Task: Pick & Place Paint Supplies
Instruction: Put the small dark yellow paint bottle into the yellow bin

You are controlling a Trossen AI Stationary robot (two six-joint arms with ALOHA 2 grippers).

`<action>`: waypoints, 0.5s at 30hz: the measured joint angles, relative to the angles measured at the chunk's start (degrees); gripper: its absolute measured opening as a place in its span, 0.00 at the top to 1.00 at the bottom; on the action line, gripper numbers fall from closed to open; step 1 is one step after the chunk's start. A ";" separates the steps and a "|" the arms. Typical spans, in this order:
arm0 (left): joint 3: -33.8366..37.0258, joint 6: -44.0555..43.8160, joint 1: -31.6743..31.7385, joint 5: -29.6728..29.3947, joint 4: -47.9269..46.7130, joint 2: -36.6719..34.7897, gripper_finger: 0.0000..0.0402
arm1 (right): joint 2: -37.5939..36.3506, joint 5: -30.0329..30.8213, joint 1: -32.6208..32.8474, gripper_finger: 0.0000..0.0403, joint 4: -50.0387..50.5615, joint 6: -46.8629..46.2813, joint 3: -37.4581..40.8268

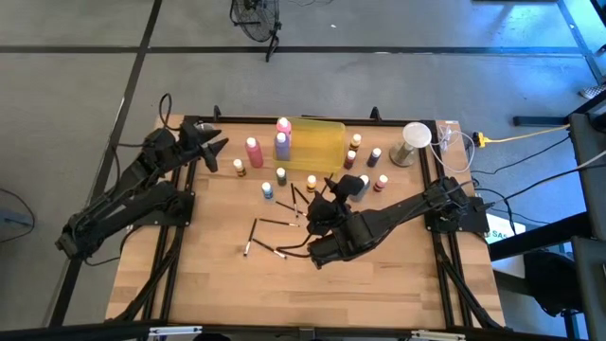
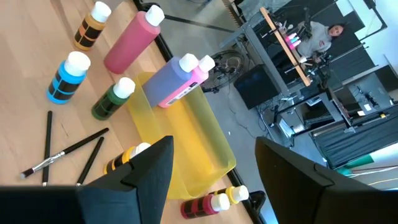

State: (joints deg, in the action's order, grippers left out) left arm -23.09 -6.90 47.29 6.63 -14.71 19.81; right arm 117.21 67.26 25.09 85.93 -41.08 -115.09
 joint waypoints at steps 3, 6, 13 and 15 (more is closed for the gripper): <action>0.02 0.05 0.00 0.09 -0.90 0.00 0.52 | 0.00 0.00 -0.23 0.43 0.00 0.02 0.00; 0.02 0.04 0.00 0.11 -1.53 0.00 0.51 | 0.00 0.00 -0.56 0.43 0.00 0.02 0.00; 1.67 -0.62 -0.09 2.65 -1.49 0.00 0.52 | 0.00 0.00 -0.86 0.43 0.00 0.02 0.00; 2.16 -0.69 -0.59 2.56 -1.06 0.00 0.53 | 0.00 0.00 -0.86 0.43 0.00 0.00 0.00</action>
State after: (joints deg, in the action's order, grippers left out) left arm -20.93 -7.60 46.70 9.19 -15.77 19.81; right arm 117.21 67.26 24.23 85.93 -41.08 -115.09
